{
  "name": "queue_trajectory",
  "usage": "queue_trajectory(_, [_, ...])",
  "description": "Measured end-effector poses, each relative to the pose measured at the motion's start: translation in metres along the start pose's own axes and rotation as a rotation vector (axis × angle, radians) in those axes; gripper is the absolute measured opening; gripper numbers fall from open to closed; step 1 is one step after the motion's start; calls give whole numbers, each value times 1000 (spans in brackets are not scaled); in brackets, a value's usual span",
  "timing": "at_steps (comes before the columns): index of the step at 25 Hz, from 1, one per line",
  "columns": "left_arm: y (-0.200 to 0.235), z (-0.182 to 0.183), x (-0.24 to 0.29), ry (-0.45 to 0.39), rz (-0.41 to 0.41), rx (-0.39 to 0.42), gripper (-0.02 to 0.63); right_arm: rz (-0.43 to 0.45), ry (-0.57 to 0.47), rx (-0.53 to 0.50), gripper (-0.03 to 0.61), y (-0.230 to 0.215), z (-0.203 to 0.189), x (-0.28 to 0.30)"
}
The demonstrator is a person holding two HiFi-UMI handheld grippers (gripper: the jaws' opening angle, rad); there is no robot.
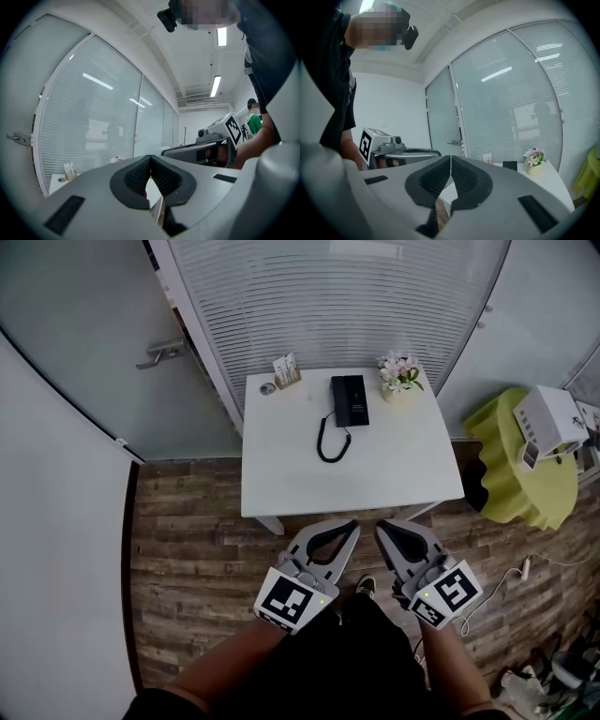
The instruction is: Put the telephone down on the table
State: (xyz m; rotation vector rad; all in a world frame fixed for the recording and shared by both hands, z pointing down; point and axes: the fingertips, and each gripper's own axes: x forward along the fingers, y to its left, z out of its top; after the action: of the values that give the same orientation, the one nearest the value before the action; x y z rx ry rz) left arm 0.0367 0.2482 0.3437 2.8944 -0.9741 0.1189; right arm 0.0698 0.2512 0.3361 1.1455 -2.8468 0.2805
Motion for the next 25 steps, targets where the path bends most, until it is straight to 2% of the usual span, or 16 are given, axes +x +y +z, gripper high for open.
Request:
queue_trajectory(10, [39,4,28,-7,60,19,9,39,-16,11,25,-36,3,33])
queue_trajectory(18, [75,9,74,-27,107,-13,9,73,-2,-4,25,-86,14,60])
queue_trajectory(25, [99,19,118,5,134,5,9,105,8,-8,25,-133,24,79])
